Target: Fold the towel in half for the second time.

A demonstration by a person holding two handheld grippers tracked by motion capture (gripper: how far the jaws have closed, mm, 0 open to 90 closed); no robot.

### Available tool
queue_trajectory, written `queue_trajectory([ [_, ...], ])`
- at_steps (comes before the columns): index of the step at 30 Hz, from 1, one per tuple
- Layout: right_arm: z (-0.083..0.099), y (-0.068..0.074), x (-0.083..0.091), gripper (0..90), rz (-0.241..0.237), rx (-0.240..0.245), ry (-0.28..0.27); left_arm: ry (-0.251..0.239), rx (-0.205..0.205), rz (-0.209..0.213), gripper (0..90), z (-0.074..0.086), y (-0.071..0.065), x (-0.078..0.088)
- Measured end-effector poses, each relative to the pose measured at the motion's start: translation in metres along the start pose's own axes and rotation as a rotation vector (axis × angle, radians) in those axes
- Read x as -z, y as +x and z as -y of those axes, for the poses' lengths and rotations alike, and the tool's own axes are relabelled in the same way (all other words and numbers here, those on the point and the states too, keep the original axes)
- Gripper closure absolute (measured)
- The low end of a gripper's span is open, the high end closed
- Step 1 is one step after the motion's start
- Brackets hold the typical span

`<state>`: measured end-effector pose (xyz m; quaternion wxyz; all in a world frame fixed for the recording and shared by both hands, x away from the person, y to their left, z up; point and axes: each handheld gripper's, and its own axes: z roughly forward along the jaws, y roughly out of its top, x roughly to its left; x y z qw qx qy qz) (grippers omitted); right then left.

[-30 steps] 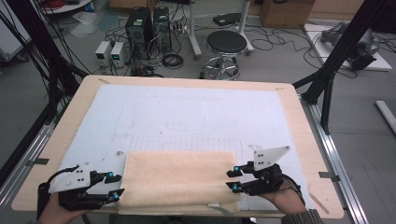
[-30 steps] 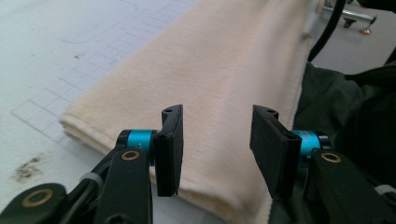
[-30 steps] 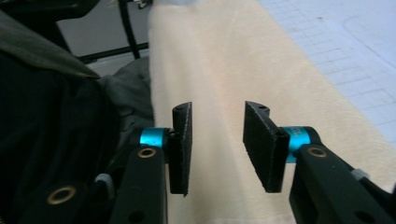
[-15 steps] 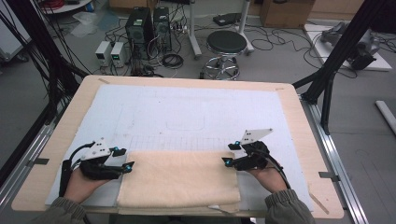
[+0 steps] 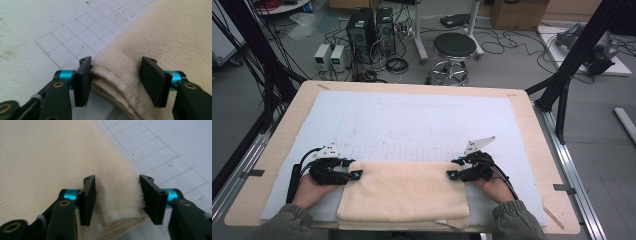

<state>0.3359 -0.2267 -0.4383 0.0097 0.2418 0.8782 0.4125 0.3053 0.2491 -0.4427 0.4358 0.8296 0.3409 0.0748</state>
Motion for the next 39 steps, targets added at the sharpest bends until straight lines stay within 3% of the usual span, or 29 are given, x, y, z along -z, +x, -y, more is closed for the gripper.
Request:
queue_trajectory([
  [3, 0.001, 0.002, 0.002, 67.8, -0.017, 0.011, -0.01, -0.005, -0.022, 0.01, 63.8, -0.001, -0.004, 0.001],
  [5, 0.0, 0.005, 0.003, 75.9, -0.017, 0.036, -0.014, -0.008, -0.041, -0.009, 71.8, -0.002, -0.007, 0.003],
  [9, -0.005, 0.008, 0.009, 78.9, 0.018, 0.064, -0.038, -0.034, -0.047, -0.067, 76.4, -0.011, -0.008, 0.004],
  [13, -0.026, -0.003, 0.017, 78.9, 0.091, 0.086, -0.064, -0.09, -0.048, -0.16, 76.9, -0.036, 0.0, 0.003],
  [16, -0.048, -0.019, 0.018, 78.9, 0.156, 0.097, -0.086, -0.123, -0.049, -0.223, 76.8, -0.06, 0.013, -0.001],
  [18, -0.061, -0.034, 0.019, 78.9, 0.171, 0.073, -0.094, -0.156, -0.02, -0.249, 76.8, -0.076, 0.026, -0.005],
  [21, -0.078, -0.055, 0.019, 78.9, 0.196, 0.044, -0.124, -0.162, -0.012, -0.284, 76.9, -0.094, 0.041, -0.011],
  [23, -0.089, -0.066, 0.018, 78.6, 0.225, 0.043, -0.113, -0.162, -0.008, -0.305, 76.8, -0.106, 0.051, -0.018],
  [25, -0.096, -0.077, 0.016, 77.1, 0.247, 0.024, -0.105, -0.128, -0.02, -0.336, 74.0, -0.115, 0.061, -0.027],
  [27, -0.096, -0.087, 0.013, 70.8, 0.281, -0.018, -0.079, -0.089, 0.014, -0.417, 64.3, -0.119, 0.067, -0.033],
  [28, -0.094, -0.09, 0.011, 63.9, 0.3, -0.036, -0.072, -0.106, 0.038, -0.405, 57.5, -0.118, 0.069, -0.033],
  [30, -0.089, -0.092, 0.011, 54.5, 0.287, -0.069, -0.073, -0.091, 0.027, -0.372, 54.4, -0.112, 0.069, -0.032],
  [31, -0.087, -0.091, 0.012, 52.8, 0.275, -0.071, -0.082, -0.088, 0.008, -0.368, 54.0, -0.107, 0.067, -0.03],
  [33, -0.082, -0.087, 0.017, 48.4, 0.256, -0.073, -0.101, -0.082, 0.025, -0.333, 53.4, -0.102, 0.066, -0.027],
  [35, -0.075, -0.083, 0.021, 43.0, 0.228, -0.091, -0.108, -0.109, 0.005, -0.318, 51.8, -0.094, 0.06, -0.021],
  [39, -0.064, -0.069, 0.025, 38.8, 0.197, -0.065, -0.09, -0.131, -0.036, -0.26, 49.9, -0.078, 0.043, -0.011],
])
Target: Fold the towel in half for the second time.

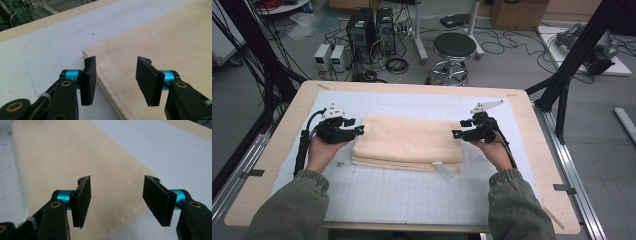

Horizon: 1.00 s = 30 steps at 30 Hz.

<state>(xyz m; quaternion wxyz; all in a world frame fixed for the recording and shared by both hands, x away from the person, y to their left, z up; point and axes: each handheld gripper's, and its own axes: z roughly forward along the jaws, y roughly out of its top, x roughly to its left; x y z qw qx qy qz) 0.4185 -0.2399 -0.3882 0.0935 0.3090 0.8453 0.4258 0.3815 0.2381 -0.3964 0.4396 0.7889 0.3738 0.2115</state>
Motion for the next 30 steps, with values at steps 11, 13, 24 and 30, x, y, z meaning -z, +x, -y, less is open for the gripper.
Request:
queue_trajectory([
  [11, 0.019, 0.039, 0.012, 35.0, -0.063, 0.071, 0.046, -0.013, -0.119, 0.131, 45.5, 0.036, -0.027, 0.025],
  [13, 0.018, 0.047, 0.011, 35.3, -0.063, 0.101, 0.055, 0.0, -0.126, 0.137, 45.6, 0.042, -0.029, 0.024],
  [24, 0.045, 0.054, 0.003, 37.5, -0.08, 0.102, 0.026, 0.053, -0.16, 0.138, 52.3, 0.055, -0.033, 0.015],
  [30, 0.046, 0.059, -0.012, 61.0, -0.081, 0.146, 0.107, 0.073, -0.177, 0.092, 73.6, 0.056, -0.033, 0.012],
])
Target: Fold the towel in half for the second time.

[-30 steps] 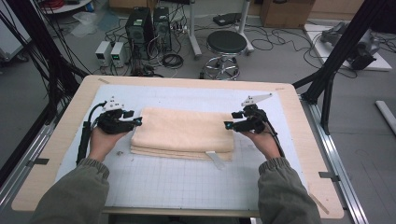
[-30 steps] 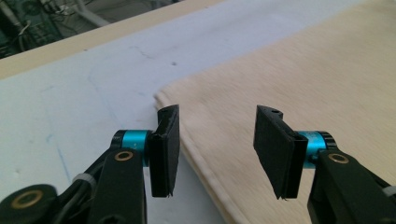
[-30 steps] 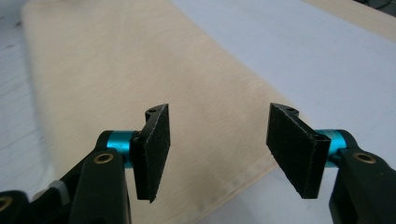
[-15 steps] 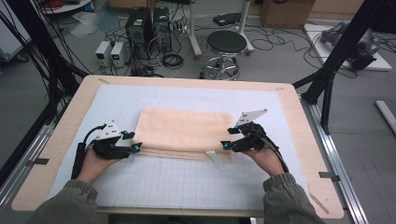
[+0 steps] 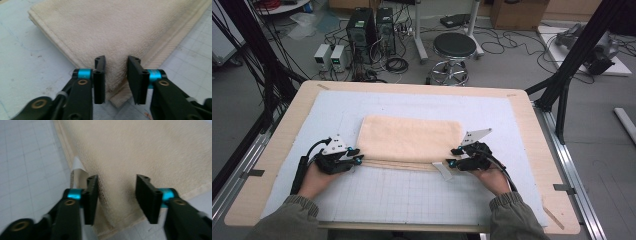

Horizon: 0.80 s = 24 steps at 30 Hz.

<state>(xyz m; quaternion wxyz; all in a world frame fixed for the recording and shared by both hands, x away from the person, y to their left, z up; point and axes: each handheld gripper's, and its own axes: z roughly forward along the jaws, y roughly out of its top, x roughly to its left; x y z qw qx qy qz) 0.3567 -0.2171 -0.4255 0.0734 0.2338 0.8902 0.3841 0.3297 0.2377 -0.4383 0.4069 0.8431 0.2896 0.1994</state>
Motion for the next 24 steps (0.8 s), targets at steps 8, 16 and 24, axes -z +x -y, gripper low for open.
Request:
queue_trajectory([
  [8, -0.005, 0.001, 0.008, 83.5, -0.022, 0.026, -0.045, -0.049, 0.019, -0.007, 84.0, -0.004, 0.002, 0.014],
  [16, -0.01, 0.011, 0.028, 83.3, -0.027, 0.057, -0.098, -0.083, 0.001, 0.003, 84.6, -0.011, -0.003, 0.032],
  [24, -0.008, 0.014, 0.024, 68.2, -0.094, 0.005, -0.065, -0.048, 0.032, 0.053, 63.5, -0.004, -0.008, 0.026],
])
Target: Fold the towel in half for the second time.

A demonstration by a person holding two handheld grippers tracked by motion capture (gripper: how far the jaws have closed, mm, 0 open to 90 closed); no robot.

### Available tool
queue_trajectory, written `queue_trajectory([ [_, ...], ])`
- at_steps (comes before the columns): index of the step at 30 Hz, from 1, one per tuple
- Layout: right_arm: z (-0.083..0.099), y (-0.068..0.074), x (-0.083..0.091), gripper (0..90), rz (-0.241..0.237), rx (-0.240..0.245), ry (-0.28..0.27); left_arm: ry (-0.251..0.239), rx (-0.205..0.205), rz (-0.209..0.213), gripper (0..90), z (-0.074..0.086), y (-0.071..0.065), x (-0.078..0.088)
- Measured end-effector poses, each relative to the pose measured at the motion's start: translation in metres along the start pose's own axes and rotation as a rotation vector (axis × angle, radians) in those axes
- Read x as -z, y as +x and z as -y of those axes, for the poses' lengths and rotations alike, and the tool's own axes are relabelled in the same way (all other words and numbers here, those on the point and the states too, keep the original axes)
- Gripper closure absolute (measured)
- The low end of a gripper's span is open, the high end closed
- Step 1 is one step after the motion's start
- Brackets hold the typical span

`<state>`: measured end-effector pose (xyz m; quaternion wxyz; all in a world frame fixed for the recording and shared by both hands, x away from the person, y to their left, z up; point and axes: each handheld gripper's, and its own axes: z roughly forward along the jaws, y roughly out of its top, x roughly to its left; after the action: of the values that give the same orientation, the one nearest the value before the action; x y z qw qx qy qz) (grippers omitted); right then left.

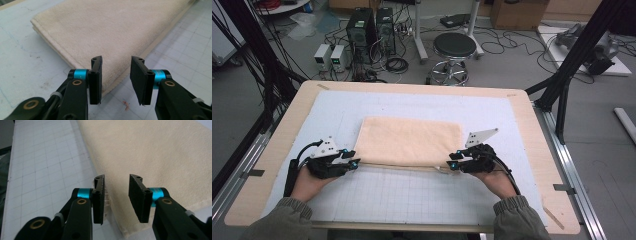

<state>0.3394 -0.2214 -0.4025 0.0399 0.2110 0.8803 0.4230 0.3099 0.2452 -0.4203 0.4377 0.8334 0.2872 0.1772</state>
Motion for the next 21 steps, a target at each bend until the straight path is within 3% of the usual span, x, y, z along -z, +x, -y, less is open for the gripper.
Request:
queue_trajectory([
  [2, 0.001, -0.001, -0.004, 71.7, 0.016, -0.003, 0.029, 0.017, 0.005, -0.006, 70.5, 0.0, 0.001, -0.003],
  [6, 0.013, -0.003, -0.015, 74.3, 0.041, -0.015, 0.066, 0.085, 0.015, 0.001, 73.1, 0.004, 0.003, -0.013],
  [9, 0.024, -0.004, -0.019, 74.8, 0.045, -0.027, 0.031, 0.114, -0.015, -0.006, 73.3, 0.005, -0.001, -0.018],
  [12, 0.025, -0.004, -0.018, 72.7, 0.048, -0.023, 0.023, 0.11, -0.017, -0.015, 72.0, 0.004, -0.002, -0.019],
  [14, 0.024, -0.003, -0.017, 68.8, 0.059, -0.004, 0.007, 0.103, 0.0, -0.027, 67.9, 0.003, 0.0, -0.015],
  [18, 0.024, -0.005, -0.011, 56.6, 0.093, -0.028, -0.017, 0.116, 0.067, -0.092, 47.8, 0.006, 0.007, -0.011],
  [21, 0.025, -0.005, -0.01, 52.2, 0.117, -0.03, -0.025, 0.11, 0.112, -0.078, 43.0, 0.014, 0.009, -0.014],
])
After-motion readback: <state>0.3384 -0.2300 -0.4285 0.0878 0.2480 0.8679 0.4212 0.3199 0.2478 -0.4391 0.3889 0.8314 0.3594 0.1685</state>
